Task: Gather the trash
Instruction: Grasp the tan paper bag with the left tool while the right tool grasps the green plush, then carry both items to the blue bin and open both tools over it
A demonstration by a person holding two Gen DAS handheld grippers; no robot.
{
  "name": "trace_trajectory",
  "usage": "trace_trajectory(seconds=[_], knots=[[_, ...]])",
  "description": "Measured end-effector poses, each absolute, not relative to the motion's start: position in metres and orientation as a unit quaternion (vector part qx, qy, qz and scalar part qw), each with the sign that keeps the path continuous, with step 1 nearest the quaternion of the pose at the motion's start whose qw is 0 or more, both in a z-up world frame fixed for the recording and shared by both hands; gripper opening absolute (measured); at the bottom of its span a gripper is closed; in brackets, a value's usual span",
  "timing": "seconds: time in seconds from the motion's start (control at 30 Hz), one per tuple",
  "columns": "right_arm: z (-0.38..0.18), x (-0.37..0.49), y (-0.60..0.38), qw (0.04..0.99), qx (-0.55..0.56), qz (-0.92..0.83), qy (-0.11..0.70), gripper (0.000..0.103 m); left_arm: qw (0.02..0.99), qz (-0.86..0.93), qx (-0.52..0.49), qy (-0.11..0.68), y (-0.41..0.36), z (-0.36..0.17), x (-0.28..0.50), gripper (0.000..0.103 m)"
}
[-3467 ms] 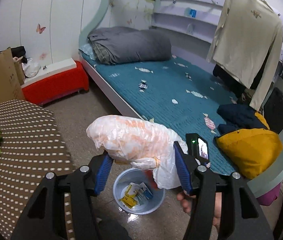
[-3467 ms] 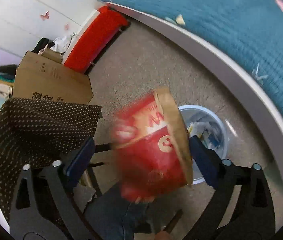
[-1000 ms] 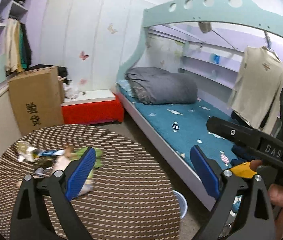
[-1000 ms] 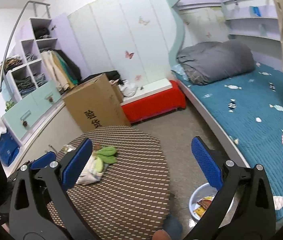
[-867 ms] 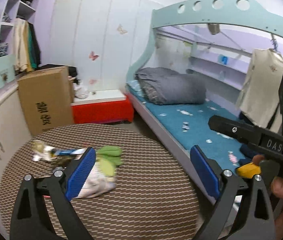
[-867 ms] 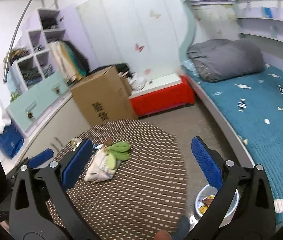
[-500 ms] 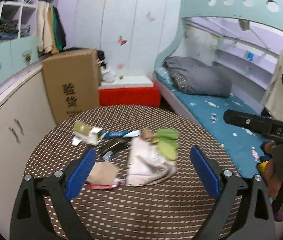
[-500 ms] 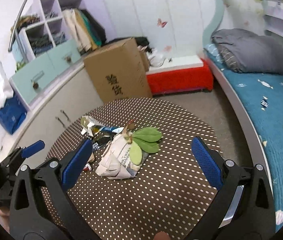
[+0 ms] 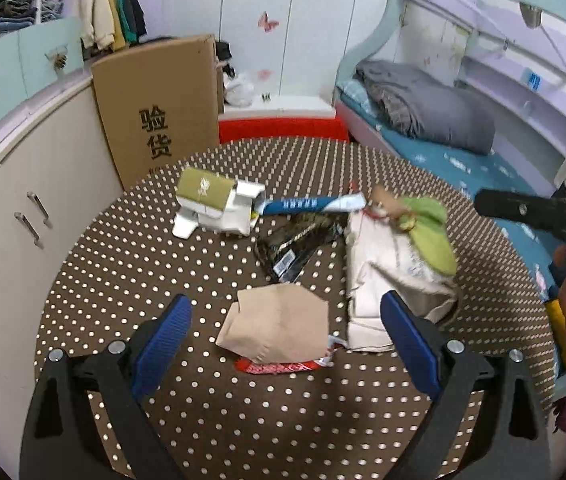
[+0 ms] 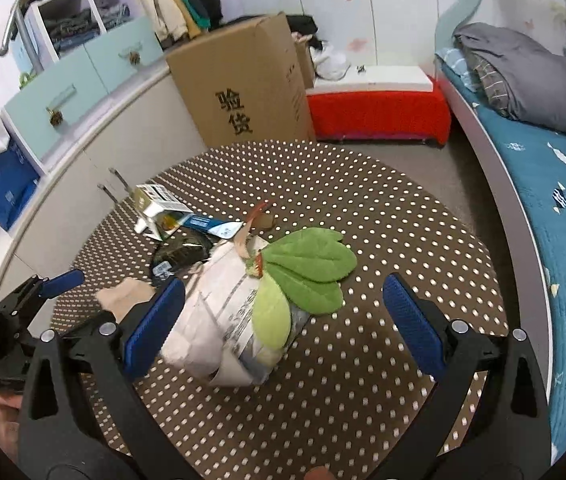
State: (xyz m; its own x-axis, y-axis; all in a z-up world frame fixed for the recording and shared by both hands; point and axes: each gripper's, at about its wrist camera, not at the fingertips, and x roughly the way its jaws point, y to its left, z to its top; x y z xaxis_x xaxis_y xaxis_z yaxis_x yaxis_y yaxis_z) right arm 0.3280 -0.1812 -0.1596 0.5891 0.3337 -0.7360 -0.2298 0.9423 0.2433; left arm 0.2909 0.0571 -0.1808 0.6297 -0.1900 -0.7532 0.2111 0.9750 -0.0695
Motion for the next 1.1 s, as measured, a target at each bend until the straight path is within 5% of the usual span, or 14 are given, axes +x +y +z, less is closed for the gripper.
trace_trajectory(seconds=[0.23, 0.3, 0.37, 0.5, 0.57, 0.67, 1.1], knots=[[-0.19, 0.365, -0.155, 0.874, 0.023, 0.17, 0.454, 0.097, 0.893, -0.117, 0.041, 0.433, 0.046, -0.198, 0.305, 0.093], [-0.196, 0.372, -0.151, 0.872, 0.016, 0.168, 0.46, 0.096, 0.889, -0.119, 0.04, 0.44, 0.046, -0.202, 0.309, 0.085], [-0.203, 0.376, -0.148, 0.867, 0.01, 0.17, 0.468, 0.078, 0.883, -0.122, 0.042, 0.451, 0.045, -0.208, 0.313, 0.067], [-0.207, 0.374, -0.151, 0.864, 0.015, 0.177, 0.471, 0.056, 0.883, -0.122, 0.05, 0.451, 0.048, -0.21, 0.313, 0.055], [-0.206, 0.372, -0.155, 0.865, 0.02, 0.177, 0.468, 0.036, 0.882, -0.127, 0.035, 0.452, 0.052, -0.209, 0.313, 0.045], [-0.204, 0.368, -0.167, 0.866, 0.043, 0.18, 0.464, 0.027, 0.882, -0.129, 0.021, 0.452, 0.057, -0.207, 0.315, 0.037], [-0.185, 0.343, -0.206, 0.879, 0.085, 0.176, 0.434, 0.026, 0.896, -0.124, -0.005, 0.428, 0.072, -0.187, 0.304, 0.018]])
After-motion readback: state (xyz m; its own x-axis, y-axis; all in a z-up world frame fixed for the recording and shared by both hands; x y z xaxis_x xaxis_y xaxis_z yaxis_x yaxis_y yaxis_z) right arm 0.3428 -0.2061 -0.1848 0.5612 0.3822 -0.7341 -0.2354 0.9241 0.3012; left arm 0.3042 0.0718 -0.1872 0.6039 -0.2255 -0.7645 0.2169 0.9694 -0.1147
